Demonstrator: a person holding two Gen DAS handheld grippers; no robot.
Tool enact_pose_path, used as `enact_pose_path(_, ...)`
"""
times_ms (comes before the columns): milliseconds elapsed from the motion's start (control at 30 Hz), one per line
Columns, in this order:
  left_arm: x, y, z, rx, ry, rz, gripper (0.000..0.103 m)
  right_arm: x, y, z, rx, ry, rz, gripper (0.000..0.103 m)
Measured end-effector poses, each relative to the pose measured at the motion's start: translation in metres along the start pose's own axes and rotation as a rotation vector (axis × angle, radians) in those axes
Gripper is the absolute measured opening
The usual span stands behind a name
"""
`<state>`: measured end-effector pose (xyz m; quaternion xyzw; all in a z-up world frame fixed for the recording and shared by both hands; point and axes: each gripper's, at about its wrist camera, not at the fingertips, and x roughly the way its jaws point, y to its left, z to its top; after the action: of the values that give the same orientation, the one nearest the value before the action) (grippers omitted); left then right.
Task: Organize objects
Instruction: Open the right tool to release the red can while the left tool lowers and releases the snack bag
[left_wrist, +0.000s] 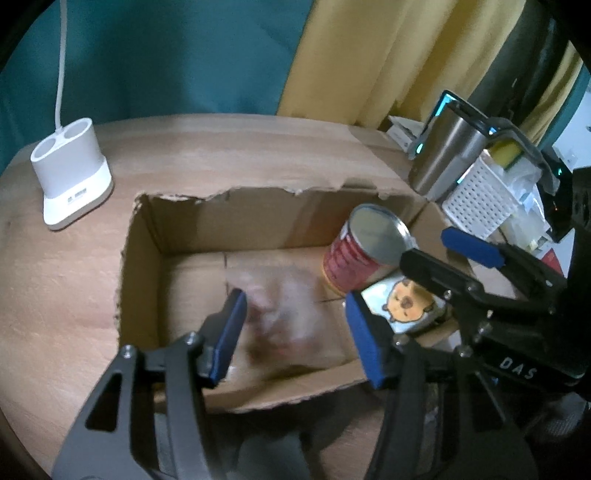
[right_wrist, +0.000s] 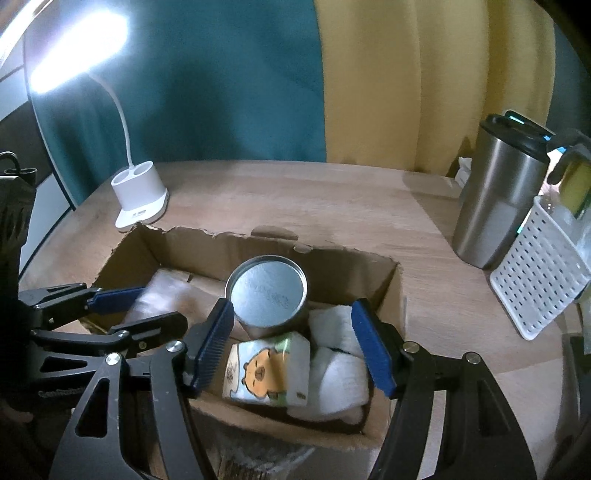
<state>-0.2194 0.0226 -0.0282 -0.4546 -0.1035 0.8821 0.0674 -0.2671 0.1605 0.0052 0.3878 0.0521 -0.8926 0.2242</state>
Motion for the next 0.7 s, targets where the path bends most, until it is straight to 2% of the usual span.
enact_pose_path(367, -0.013, -0.009, -0.007, 0.013, -0.022, 0.003, 0.058, -0.018, -0.002, -0.007, 0.006, -0.023, -0.013, 0.069)
enact_pose_path(700, -0.033, -0.008, -0.016, 0.025, -0.081, 0.022, 0.06, -0.035, 0.002, -0.014, 0.001, -0.04, -0.024, 0.069)
